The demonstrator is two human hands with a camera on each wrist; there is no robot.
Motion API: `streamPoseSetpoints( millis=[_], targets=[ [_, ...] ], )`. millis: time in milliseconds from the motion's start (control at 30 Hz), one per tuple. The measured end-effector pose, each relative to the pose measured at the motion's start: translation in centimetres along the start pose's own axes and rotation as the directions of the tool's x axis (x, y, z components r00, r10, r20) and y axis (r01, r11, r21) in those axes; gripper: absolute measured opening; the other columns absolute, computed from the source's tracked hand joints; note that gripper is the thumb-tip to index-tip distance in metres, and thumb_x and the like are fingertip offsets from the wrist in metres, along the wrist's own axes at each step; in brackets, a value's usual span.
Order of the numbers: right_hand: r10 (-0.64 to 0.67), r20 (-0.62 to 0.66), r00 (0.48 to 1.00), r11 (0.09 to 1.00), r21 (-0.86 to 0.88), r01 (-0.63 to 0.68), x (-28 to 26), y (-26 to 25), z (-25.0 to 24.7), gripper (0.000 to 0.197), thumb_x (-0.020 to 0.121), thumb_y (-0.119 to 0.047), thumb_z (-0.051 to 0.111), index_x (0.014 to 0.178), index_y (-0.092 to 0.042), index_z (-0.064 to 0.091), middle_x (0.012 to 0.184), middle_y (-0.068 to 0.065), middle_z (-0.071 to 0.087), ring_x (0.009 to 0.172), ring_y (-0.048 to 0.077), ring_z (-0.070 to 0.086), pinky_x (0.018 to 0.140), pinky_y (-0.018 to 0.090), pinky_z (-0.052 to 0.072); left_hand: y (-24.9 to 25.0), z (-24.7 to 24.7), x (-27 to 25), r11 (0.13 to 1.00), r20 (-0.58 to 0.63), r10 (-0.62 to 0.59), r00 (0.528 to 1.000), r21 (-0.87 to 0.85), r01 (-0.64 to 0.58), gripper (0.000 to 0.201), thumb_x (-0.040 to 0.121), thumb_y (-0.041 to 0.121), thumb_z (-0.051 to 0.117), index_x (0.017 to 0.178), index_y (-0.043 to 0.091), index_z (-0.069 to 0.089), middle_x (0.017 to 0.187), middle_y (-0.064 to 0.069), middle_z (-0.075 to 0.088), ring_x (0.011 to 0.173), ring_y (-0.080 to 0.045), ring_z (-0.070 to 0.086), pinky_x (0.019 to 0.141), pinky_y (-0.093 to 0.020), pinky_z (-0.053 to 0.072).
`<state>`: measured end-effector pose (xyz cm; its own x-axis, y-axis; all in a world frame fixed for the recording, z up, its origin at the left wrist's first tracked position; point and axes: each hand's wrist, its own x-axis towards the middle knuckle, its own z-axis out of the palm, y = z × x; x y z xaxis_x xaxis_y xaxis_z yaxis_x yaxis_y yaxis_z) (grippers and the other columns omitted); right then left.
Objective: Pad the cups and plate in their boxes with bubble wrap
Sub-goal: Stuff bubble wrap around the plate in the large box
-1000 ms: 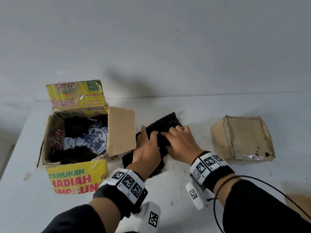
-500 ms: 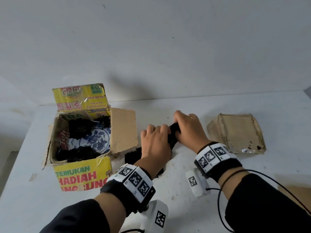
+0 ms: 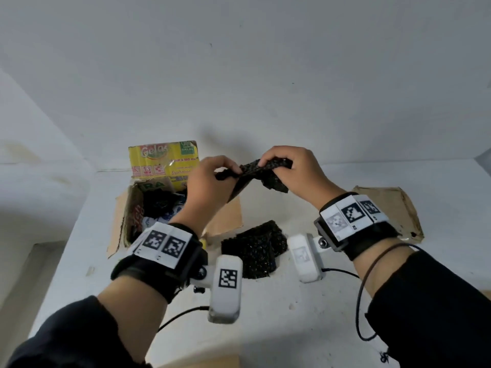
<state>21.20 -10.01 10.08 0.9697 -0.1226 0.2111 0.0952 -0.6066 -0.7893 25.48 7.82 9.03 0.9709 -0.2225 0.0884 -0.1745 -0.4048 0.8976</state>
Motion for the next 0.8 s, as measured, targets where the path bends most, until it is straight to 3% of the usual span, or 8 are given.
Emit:
streamPoseSetpoints(
  millis=[67,200,300,433,533,633,733,800],
  targets=[
    [-0.026,0.048,0.999,0.999,-0.026,0.028,0.9,-1.7,1.5,0.044,0.074,0.005,0.044,0.078,-0.031,0.07,0.084,-0.012,0.07,0.072,0.03,0.062,0.067,0.04,0.054,-0.9,-2.2,0.2,0.999,-0.008,-0.045,0.999,-0.019,0.045,0.037,0.081,-0.003,0.062,0.062,0.029,0.062,0.074,0.004,0.065,0.065,-0.02,0.063,0.053,-0.025,0.051],
    [-0.082,0.133,0.988,0.996,-0.031,0.087,2.4,-4.9,5.3,0.044,0.071,0.01,0.044,0.078,-0.023,0.072,0.089,-0.001,0.07,0.084,0.022,0.063,0.078,0.035,0.052,-3.4,-5.8,-0.6,0.997,-0.034,-0.073,0.997,0.014,0.074,0.032,0.081,0.001,0.065,0.068,0.03,0.065,0.074,0.011,0.065,0.068,-0.01,0.063,0.059,-0.018,0.048],
    [-0.128,0.282,0.951,0.969,-0.17,0.181,3.1,-6.1,8.5,0.041,0.07,0.009,0.044,0.083,-0.019,0.072,0.085,0.004,0.06,0.077,0.021,0.054,0.068,0.03,0.042,-5.9,-7.8,-1.5,0.989,0.015,-0.09,0.996,0.122,0.088,0.022,0.083,0.008,0.065,0.081,0.029,0.069,0.078,0.006,0.068,0.073,-0.009,0.065,0.067,-0.027,0.054],
    [-0.057,0.562,0.825,0.832,-0.431,0.351,2.9,-6.8,12.3,0.034,0.081,0.002,0.043,0.097,-0.018,0.067,0.095,0.004,0.053,0.089,0.025,0.052,0.066,0.031,0.036,-8.8,-9.8,-2.8,0.945,0.216,-0.128,0.968,0.322,0.054,0.029,0.085,0.01,0.057,0.107,0.025,0.069,0.099,0.007,0.07,0.092,-0.011,0.064,0.082,-0.03,0.053],
    [0.06,0.728,0.683,0.622,-0.563,0.545,2.1,-7.4,14.4,0.027,0.09,-0.012,0.042,0.108,-0.017,0.061,0.104,0.004,0.052,0.1,0.025,0.048,0.071,0.032,0.034,-10.4,-10.9,-3.3,0.907,0.181,-0.001,0.984,0.414,-0.075,0.035,0.081,0.005,0.054,0.106,0.025,0.067,0.103,0.007,0.069,0.101,-0.014,0.061,0.086,-0.028,0.046],
    [0.173,0.776,0.606,0.472,-0.605,0.641,1.5,-6.8,16.2,0.033,0.089,-0.034,0.036,0.087,-0.016,0.064,0.09,0.001,0.058,0.091,0.022,0.048,0.094,0.04,0.031,-12.0,-11.6,-3.2,0.797,0.131,0.132,0.983,0.575,-0.184,0.043,0.077,0.005,0.057,0.115,0.025,0.064,0.131,0.002,0.057,0.137,-0.024,0.035,0.113,-0.042,0.02],
    [0.287,0.777,0.56,0.504,-0.62,0.601,1.3,-5.9,17.4,0.051,0.089,-0.041,0.025,0.069,-0.011,0.062,0.07,0.002,0.059,0.079,0.019,0.048,0.111,0.05,0.009,-13.5,-11.9,-3.2,0.769,0.145,0.141,0.979,0.607,-0.201,0.057,0.081,0.008,0.054,0.136,0.02,0.047,0.153,-0.002,0.031,0.147,-0.022,0.007,0.117,-0.047,0.005],
    [0.306,0.773,0.555,0.549,-0.62,0.561,1.3,-5.9,17.7,0.043,0.092,-0.035,0.024,0.082,-0.011,0.058,0.068,0.004,0.058,0.075,0.019,0.049,0.115,0.051,-0.002,-14.6,-12.0,-3.3,0.796,0.139,0.095,0.986,0.584,-0.159,0.066,0.084,0.006,0.048,0.146,0.015,0.03,0.158,-0.001,0.014,0.147,-0.017,-0.003,0.119,-0.045,0.008]
  ],
)
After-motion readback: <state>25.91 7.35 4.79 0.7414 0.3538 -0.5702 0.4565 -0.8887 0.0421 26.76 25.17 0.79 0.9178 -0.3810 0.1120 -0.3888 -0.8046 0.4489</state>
